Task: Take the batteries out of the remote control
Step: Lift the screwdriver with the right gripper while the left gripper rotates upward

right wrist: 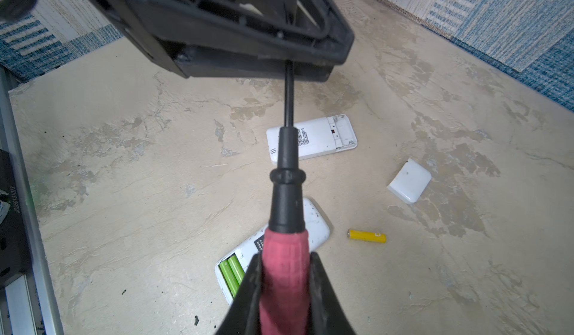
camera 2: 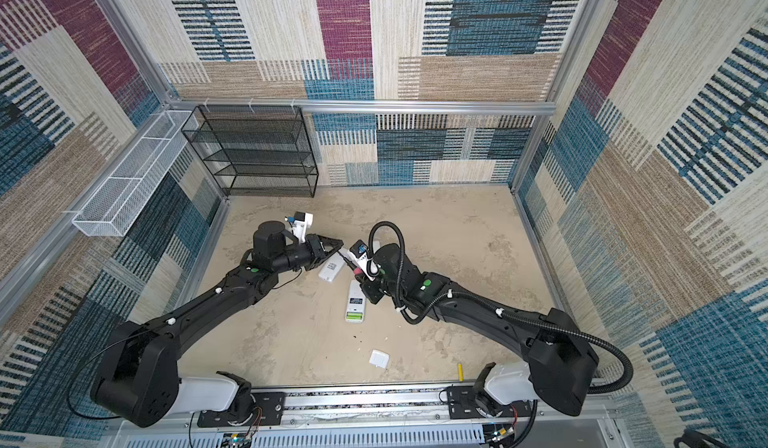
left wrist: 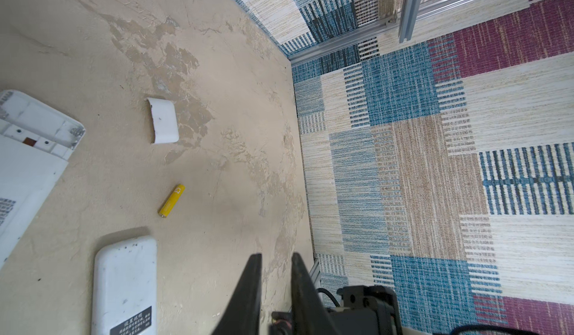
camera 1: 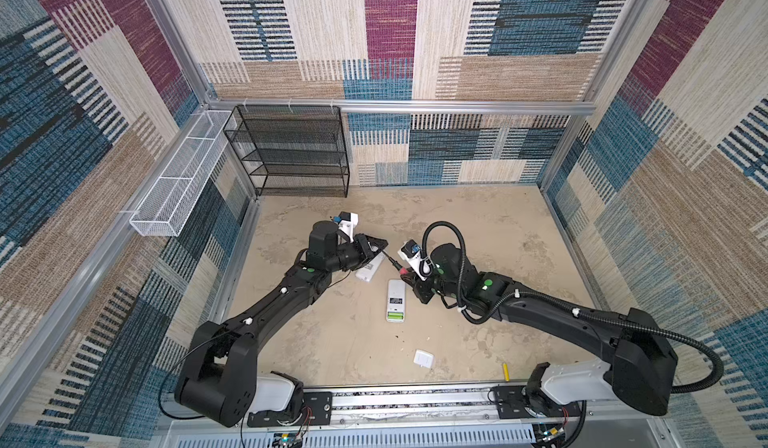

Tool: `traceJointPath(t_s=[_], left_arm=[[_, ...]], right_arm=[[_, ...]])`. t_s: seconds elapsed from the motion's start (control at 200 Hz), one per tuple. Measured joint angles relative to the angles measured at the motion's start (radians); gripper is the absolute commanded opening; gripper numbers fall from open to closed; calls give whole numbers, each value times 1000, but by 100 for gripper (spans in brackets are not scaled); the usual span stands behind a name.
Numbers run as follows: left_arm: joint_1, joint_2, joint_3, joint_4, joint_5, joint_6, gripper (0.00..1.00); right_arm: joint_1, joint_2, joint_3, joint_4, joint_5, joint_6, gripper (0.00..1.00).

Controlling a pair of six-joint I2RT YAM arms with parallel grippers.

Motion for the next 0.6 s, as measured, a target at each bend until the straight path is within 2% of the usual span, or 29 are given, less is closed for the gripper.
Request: traceJointPath(t_s=[0.035,0.205,0.265,0.356,0.411,0.521,0.601], left_arm=[[0,0,-7,15,5,-26,0],[0,-1,-35,73,1,-54,0],[0,-1,-48,105,0,-74,0],[0,-3,-71,151,1,-106,0],[-3,-8,-80,172,-2,-127,0],[0,-16,-94,202,-37,-176,0],[3,-27,-97,212,-51,-212,0]], right_arm=[[0,2,1,-4,2,0,0],[1,5,1,-4,19,-1,2],[1,0,-2,2,20,-7,14],[1,-21,-26,22,20,-24,22],[1,-41,-51,50,20,-38,31],[0,-94,-94,124,11,-68,59],[-1,-140,-122,182,8,-92,73]])
